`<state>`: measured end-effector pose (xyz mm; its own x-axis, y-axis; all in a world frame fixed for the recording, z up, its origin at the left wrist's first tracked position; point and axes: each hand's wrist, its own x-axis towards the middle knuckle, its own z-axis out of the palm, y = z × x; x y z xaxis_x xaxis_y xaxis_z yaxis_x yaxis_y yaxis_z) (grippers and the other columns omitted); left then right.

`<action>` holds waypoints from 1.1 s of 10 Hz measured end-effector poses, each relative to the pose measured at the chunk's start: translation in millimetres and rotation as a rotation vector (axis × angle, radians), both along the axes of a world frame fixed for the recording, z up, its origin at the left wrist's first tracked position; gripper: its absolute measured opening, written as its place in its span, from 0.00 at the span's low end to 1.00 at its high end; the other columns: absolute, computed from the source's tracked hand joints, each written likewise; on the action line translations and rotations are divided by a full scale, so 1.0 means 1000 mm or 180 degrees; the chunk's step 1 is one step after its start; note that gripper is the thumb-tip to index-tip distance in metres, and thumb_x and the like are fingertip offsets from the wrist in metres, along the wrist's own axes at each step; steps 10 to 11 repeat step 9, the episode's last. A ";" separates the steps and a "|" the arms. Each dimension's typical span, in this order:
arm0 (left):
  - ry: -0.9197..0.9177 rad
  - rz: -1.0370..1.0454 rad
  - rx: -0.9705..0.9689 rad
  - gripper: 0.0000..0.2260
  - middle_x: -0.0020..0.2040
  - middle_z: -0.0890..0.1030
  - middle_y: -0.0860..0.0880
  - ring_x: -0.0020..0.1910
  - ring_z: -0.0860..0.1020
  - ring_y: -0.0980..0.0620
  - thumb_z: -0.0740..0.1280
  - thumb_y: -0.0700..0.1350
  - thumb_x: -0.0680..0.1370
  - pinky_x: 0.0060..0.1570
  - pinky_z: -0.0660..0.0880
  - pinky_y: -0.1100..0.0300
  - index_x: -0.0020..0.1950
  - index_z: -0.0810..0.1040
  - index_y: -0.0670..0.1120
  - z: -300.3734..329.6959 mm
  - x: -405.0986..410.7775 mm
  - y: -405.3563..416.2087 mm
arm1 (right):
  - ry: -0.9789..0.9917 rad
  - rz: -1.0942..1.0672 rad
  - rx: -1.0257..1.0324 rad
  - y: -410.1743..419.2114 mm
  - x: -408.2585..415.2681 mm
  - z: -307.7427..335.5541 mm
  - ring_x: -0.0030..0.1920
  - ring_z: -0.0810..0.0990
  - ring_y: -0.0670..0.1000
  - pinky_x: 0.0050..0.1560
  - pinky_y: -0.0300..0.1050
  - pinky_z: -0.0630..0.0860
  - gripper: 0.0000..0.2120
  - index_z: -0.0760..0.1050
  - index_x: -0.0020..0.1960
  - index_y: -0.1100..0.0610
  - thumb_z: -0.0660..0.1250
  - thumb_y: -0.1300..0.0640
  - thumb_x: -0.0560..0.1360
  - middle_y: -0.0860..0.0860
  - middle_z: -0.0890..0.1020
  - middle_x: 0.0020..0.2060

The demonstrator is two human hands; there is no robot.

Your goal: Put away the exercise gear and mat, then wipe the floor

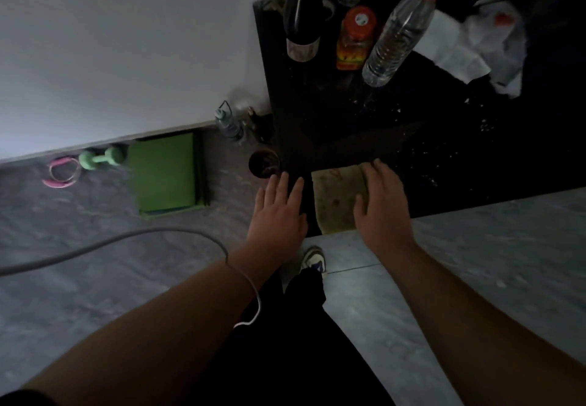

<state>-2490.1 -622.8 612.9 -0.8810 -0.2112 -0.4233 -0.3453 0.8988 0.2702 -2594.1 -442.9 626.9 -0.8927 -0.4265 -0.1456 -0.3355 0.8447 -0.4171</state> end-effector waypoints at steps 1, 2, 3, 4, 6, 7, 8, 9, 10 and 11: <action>0.0135 0.0006 0.0001 0.31 0.80 0.48 0.41 0.79 0.44 0.41 0.55 0.55 0.80 0.76 0.46 0.44 0.80 0.47 0.48 0.006 -0.007 0.006 | 0.0129 0.0784 0.0429 0.002 0.010 0.002 0.79 0.50 0.55 0.77 0.56 0.56 0.29 0.55 0.78 0.58 0.57 0.54 0.80 0.56 0.56 0.79; 0.0356 -0.0242 0.0025 0.31 0.80 0.46 0.42 0.79 0.42 0.42 0.50 0.58 0.80 0.77 0.46 0.43 0.80 0.47 0.46 0.005 -0.017 0.017 | 0.0034 0.1175 0.0837 0.008 0.009 -0.012 0.79 0.45 0.56 0.77 0.58 0.54 0.31 0.50 0.79 0.59 0.49 0.47 0.80 0.57 0.51 0.79; 0.0279 -0.0629 0.0003 0.32 0.81 0.44 0.43 0.79 0.39 0.43 0.48 0.60 0.81 0.77 0.45 0.43 0.80 0.44 0.45 -0.009 -0.021 0.037 | -0.0013 0.1338 0.1069 0.014 0.005 -0.031 0.79 0.45 0.57 0.77 0.58 0.53 0.33 0.47 0.80 0.59 0.45 0.44 0.80 0.57 0.48 0.79; 0.0162 -0.0656 -0.0115 0.32 0.81 0.44 0.44 0.79 0.39 0.44 0.43 0.60 0.82 0.76 0.46 0.42 0.80 0.43 0.43 -0.027 -0.025 0.050 | 0.0052 0.1468 0.1214 0.018 -0.003 -0.044 0.79 0.46 0.57 0.77 0.57 0.54 0.33 0.46 0.79 0.61 0.43 0.43 0.80 0.59 0.48 0.79; 0.0084 -0.0690 -0.0335 0.31 0.81 0.45 0.44 0.79 0.40 0.44 0.41 0.60 0.82 0.76 0.45 0.42 0.80 0.45 0.44 -0.034 -0.034 0.045 | 0.0096 0.1590 0.1179 0.014 -0.018 -0.048 0.79 0.44 0.57 0.77 0.56 0.53 0.33 0.46 0.79 0.62 0.43 0.44 0.81 0.59 0.47 0.79; 0.0048 -0.0641 -0.0288 0.30 0.80 0.43 0.46 0.78 0.38 0.46 0.41 0.60 0.82 0.77 0.42 0.44 0.80 0.42 0.46 -0.025 -0.038 0.044 | 0.0023 0.1590 0.1231 0.013 -0.019 -0.044 0.79 0.43 0.56 0.77 0.56 0.53 0.33 0.45 0.79 0.61 0.42 0.44 0.81 0.57 0.45 0.79; 0.0057 -0.0560 -0.0182 0.30 0.81 0.44 0.47 0.79 0.39 0.45 0.45 0.60 0.82 0.76 0.41 0.44 0.80 0.43 0.48 -0.003 -0.035 0.036 | -0.0171 0.1480 0.1161 0.003 -0.020 -0.017 0.79 0.43 0.54 0.77 0.58 0.53 0.32 0.44 0.80 0.58 0.45 0.44 0.81 0.55 0.46 0.80; 0.0259 -0.0130 -0.0156 0.29 0.81 0.50 0.46 0.79 0.45 0.45 0.49 0.59 0.81 0.77 0.47 0.45 0.80 0.49 0.50 0.028 -0.019 0.014 | -0.0100 0.1438 0.0930 -0.011 -0.014 0.017 0.79 0.46 0.55 0.77 0.58 0.53 0.31 0.47 0.80 0.57 0.50 0.47 0.81 0.54 0.50 0.80; 0.0259 -0.0130 -0.0156 0.29 0.81 0.50 0.46 0.79 0.45 0.45 0.49 0.59 0.81 0.77 0.47 0.45 0.80 0.49 0.50 0.028 -0.019 0.014 | -0.0100 0.1438 0.0930 -0.011 -0.014 0.017 0.79 0.46 0.55 0.77 0.58 0.53 0.31 0.47 0.80 0.57 0.50 0.47 0.81 0.54 0.50 0.80; 0.0259 -0.0130 -0.0156 0.29 0.81 0.50 0.46 0.79 0.45 0.45 0.49 0.59 0.81 0.77 0.47 0.45 0.80 0.49 0.50 0.028 -0.019 0.014 | -0.0100 0.1438 0.0930 -0.011 -0.014 0.017 0.79 0.46 0.55 0.77 0.58 0.53 0.31 0.47 0.80 0.57 0.50 0.47 0.81 0.54 0.50 0.80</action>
